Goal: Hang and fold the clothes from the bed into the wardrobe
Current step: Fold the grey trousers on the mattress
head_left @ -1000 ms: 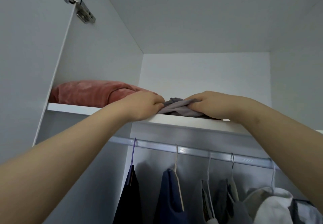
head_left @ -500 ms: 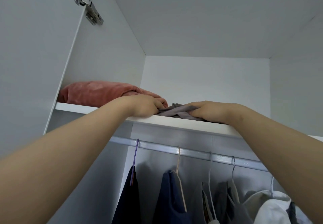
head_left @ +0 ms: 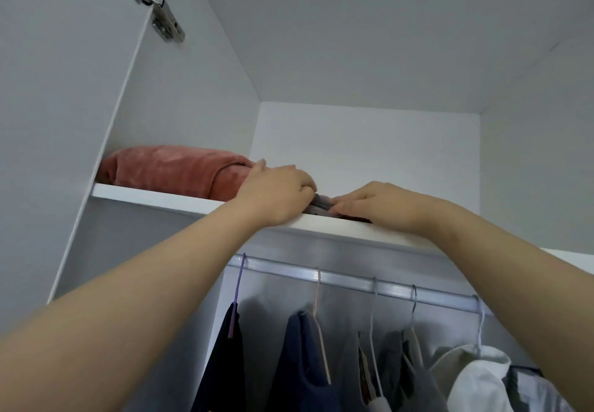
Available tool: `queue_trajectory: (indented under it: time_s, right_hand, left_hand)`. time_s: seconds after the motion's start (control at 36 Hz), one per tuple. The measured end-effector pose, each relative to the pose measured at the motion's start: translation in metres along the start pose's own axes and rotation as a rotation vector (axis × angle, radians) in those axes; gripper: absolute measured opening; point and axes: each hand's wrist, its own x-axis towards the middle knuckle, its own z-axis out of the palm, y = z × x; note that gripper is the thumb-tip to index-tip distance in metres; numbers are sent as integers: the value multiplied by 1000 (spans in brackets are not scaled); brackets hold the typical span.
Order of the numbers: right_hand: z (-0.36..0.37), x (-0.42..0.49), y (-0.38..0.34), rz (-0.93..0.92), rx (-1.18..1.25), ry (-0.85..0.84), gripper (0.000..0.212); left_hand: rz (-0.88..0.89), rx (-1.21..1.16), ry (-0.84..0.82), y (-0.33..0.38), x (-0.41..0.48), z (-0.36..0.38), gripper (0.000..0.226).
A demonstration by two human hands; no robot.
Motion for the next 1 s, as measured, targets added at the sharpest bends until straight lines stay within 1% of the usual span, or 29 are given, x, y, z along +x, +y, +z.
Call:
queue_trajectory:
  time_s: [0.03, 0.06, 0.11, 0.17, 0.22, 0.28, 0.33, 0.36, 0.42, 0.5, 0.58, 0.64, 0.75, 0.89, 1.0]
  right_hand:
    - [-3, -3, 0, 10, 52, 9, 25]
    - [-6, -7, 0, 12, 101, 32, 25]
    - [-10, -13, 4, 18, 173, 134, 27]
    - [-9, -16, 8, 18, 192, 255, 31]
    - [-4, -16, 11, 16, 179, 358, 37]
    - [1, -18, 10, 25, 171, 457, 34]
    - [4, -19, 8, 8, 161, 600, 24]
    - [5, -21, 6, 1, 165, 673, 22]
    - [7, -28, 2, 3, 228, 767, 20]
    - [9, -45, -6, 26, 296, 844, 22]
    - [11, -73, -14, 44, 380, 902, 20]
    - [13, -98, -19, 78, 457, 941, 18]
    - [23, -158, -21, 206, 452, 1020, 19]
    - [41, -247, -23, 441, 428, 1128, 21]
    - [59, -318, -27, 642, 439, 1206, 19]
  left_hand:
    - [42, -109, -16, 5, -2, 2, 41]
    - [74, -170, -59, 9, -4, 3, 40]
    - [92, -185, -112, 11, -6, 1, 38]
    - [46, -232, -121, 12, -7, -6, 35]
    - [17, -228, -128, 14, -8, -14, 33]
    - [6, -207, -122, 18, -10, -18, 32]
    - [-7, -223, -60, 22, -15, -19, 32]
    - [-6, -240, 3, 25, -18, -19, 32]
    - [12, -312, 150, 31, -25, -16, 31]
    - [14, -574, 303, 51, -37, -9, 28]
    - [28, -1082, 308, 80, -51, -4, 24]
    - [23, -1360, 277, 98, -63, -1, 29]
    - [-16, -1638, 149, 134, -91, 10, 28]
    - [-12, -1816, -125, 190, -136, 22, 26]
    - [-5, -1875, -359, 239, -175, 31, 25]
